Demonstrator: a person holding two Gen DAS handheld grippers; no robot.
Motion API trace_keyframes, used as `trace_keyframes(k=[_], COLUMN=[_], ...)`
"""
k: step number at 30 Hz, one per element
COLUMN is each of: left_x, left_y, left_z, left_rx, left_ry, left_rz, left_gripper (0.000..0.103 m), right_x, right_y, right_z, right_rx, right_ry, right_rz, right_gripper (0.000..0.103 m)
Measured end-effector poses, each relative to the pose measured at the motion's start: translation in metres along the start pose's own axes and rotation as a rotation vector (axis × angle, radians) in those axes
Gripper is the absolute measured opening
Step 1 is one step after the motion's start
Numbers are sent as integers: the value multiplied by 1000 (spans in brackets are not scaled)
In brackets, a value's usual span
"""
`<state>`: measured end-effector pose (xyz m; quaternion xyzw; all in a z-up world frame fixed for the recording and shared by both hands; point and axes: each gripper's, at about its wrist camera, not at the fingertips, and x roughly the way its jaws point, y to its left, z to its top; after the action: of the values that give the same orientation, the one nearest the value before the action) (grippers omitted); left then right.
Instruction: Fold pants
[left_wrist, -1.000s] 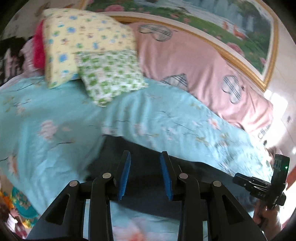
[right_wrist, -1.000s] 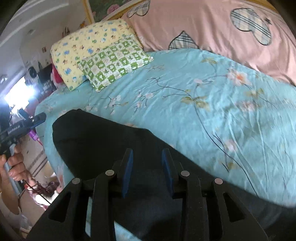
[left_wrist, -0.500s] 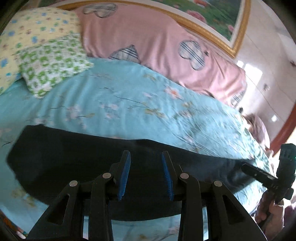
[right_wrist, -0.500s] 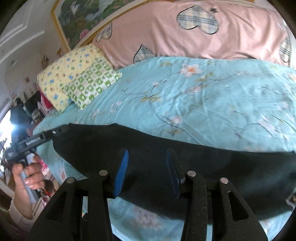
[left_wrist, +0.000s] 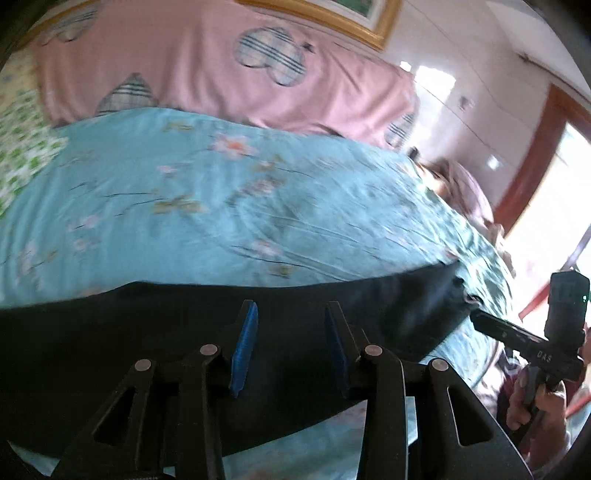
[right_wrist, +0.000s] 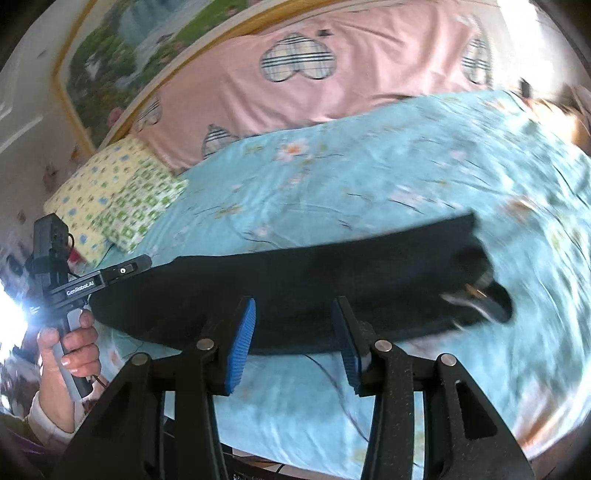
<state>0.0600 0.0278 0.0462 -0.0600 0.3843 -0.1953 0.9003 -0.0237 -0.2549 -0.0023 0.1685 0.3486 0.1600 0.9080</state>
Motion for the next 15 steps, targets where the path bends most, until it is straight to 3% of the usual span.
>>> trace_keyframes(k=[8, 15], left_x=[39, 63], left_y=[-67, -106], left_z=[17, 26], left_rx=[168, 245], left_ry=[76, 120], left_rz=[-95, -156], left_gripper=[43, 43], right_x=[-22, -26], right_y=[-36, -57], right_z=[-8, -16], right_rx=[98, 177], right_ry=[-31, -36], right_rz=[-54, -66], right_gripper=[46, 47])
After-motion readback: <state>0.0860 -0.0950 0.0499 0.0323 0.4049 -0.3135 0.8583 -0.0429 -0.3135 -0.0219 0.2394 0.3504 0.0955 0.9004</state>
